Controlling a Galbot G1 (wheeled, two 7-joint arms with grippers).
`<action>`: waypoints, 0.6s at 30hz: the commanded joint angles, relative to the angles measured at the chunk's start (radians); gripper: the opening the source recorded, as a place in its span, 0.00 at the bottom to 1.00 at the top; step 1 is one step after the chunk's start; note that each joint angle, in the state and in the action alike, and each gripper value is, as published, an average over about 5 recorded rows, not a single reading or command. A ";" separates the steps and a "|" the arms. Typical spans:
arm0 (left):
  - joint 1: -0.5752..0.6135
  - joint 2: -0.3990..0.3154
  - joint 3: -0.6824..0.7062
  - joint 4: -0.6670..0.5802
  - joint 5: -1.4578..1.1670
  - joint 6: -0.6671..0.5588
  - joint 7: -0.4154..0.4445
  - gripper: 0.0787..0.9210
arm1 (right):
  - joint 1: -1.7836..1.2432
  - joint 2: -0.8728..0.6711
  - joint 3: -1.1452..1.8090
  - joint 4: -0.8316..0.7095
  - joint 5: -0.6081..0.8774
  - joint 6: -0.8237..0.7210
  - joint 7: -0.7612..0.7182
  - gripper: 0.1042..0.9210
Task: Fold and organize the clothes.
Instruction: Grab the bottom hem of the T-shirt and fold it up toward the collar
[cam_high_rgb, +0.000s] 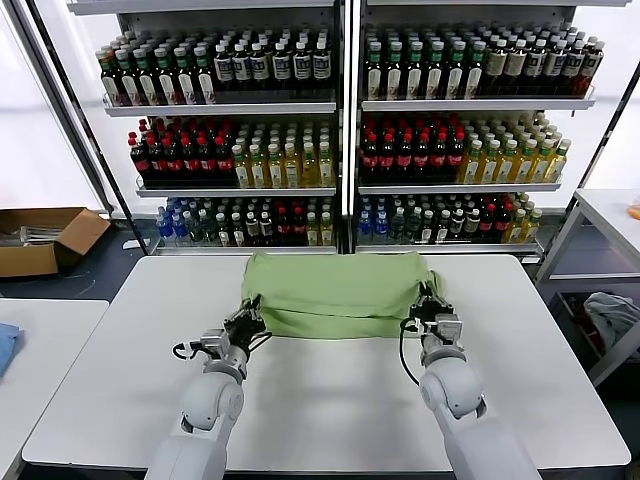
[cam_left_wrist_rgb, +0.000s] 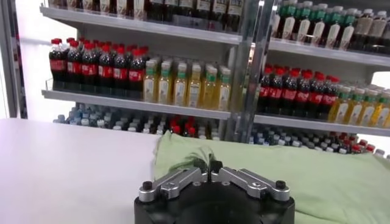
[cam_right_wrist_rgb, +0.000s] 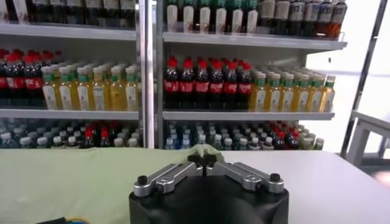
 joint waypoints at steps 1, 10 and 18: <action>-0.035 0.002 0.002 0.043 -0.005 0.007 0.000 0.06 | 0.067 0.024 -0.010 -0.080 0.019 -0.042 -0.032 0.11; -0.023 -0.005 -0.007 0.000 -0.001 0.058 -0.027 0.36 | 0.069 0.082 0.007 -0.032 0.193 0.008 0.066 0.44; 0.045 -0.002 -0.015 -0.093 0.041 0.091 -0.049 0.64 | -0.090 0.032 0.045 0.161 0.130 -0.032 0.105 0.72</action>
